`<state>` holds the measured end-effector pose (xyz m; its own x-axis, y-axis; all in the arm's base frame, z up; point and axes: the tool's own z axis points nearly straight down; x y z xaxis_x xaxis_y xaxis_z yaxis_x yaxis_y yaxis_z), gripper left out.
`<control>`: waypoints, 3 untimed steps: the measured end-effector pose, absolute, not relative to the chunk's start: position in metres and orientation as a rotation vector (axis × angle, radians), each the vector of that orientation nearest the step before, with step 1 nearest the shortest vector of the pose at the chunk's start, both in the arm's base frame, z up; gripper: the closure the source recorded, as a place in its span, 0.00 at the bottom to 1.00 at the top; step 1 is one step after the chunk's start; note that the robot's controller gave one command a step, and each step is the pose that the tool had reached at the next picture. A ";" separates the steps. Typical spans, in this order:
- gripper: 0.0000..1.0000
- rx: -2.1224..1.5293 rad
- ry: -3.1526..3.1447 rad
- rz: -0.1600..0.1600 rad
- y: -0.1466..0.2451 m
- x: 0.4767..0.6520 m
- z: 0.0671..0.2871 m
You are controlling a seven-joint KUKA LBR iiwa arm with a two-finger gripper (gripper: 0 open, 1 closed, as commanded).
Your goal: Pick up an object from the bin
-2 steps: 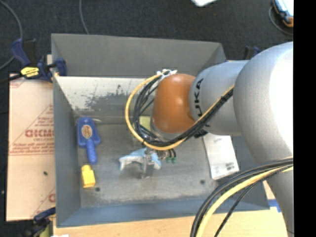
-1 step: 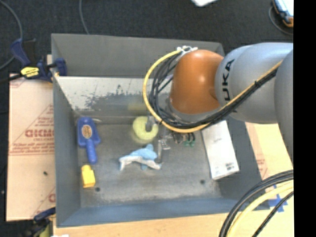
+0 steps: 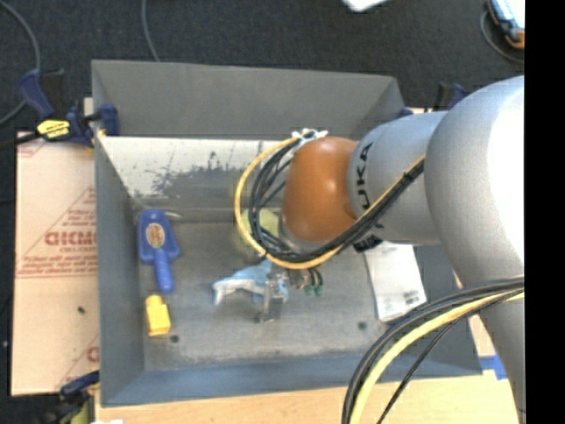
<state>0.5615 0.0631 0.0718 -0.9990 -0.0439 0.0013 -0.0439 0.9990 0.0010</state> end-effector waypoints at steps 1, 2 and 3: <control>1.00 0.237 -3.153 -0.001 0.072 0.561 0.074; 1.00 0.237 -3.153 -0.001 0.072 0.561 0.074; 1.00 0.194 -3.155 -0.002 0.059 0.550 0.074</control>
Offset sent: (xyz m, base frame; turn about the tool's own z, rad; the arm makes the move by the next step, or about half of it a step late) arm 0.0000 0.0000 0.0000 0.0000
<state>0.5500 0.0585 0.0736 -0.9923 -0.1226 -0.0196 -0.1226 0.9925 0.0002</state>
